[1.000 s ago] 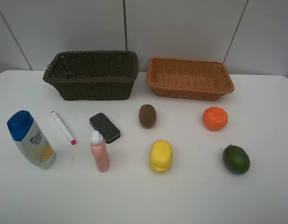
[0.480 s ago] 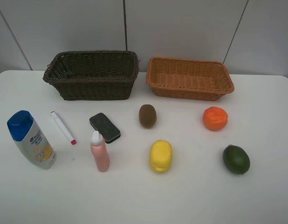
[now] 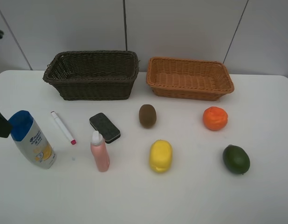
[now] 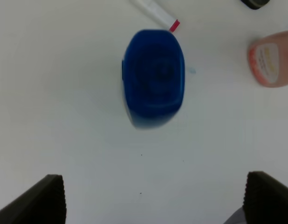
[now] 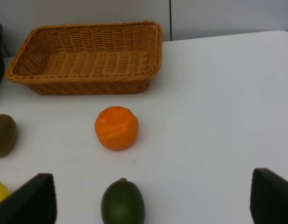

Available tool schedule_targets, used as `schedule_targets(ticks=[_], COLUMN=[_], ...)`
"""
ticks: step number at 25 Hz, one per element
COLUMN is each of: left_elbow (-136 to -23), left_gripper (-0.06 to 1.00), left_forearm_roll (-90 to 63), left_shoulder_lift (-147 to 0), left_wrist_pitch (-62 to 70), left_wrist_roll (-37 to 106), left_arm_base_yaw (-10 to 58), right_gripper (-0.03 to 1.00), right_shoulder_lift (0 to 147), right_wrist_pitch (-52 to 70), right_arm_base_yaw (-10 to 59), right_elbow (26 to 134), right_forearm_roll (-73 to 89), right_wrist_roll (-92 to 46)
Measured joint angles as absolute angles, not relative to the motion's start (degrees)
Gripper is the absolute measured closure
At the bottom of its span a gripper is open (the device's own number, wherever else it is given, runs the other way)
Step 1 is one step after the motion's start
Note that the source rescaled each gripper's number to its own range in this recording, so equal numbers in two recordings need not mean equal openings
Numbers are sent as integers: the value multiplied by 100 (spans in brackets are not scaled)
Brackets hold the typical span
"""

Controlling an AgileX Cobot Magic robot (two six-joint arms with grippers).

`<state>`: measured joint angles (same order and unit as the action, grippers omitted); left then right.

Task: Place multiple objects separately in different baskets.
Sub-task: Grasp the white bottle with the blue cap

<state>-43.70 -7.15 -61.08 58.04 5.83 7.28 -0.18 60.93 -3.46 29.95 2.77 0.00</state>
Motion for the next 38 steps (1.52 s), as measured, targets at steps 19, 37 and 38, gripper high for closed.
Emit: schedule_targets(ticks=[19, 37, 38], left_elbow=[-5050, -5119, -5119], left_gripper=[-6, -6, -6], left_forearm_roll=[-826, -1189, -1196], left_shoulder_lift=[-8878, -9426, -9436], left_wrist_pitch=[5245, 4804, 4804], left_wrist_roll=[712, 772, 772], left_arm_base_yaw=[728, 728, 728], right_gripper=[1, 1, 1], right_shoulder_lift=[-18, -18, -18], right_wrist_pitch=[6093, 6093, 6093], right_arm_base_yaw=[-346, -346, -346], right_elbow=[2995, 2995, 2995], right_forearm_roll=[277, 277, 277], right_wrist_roll=[0, 0, 0])
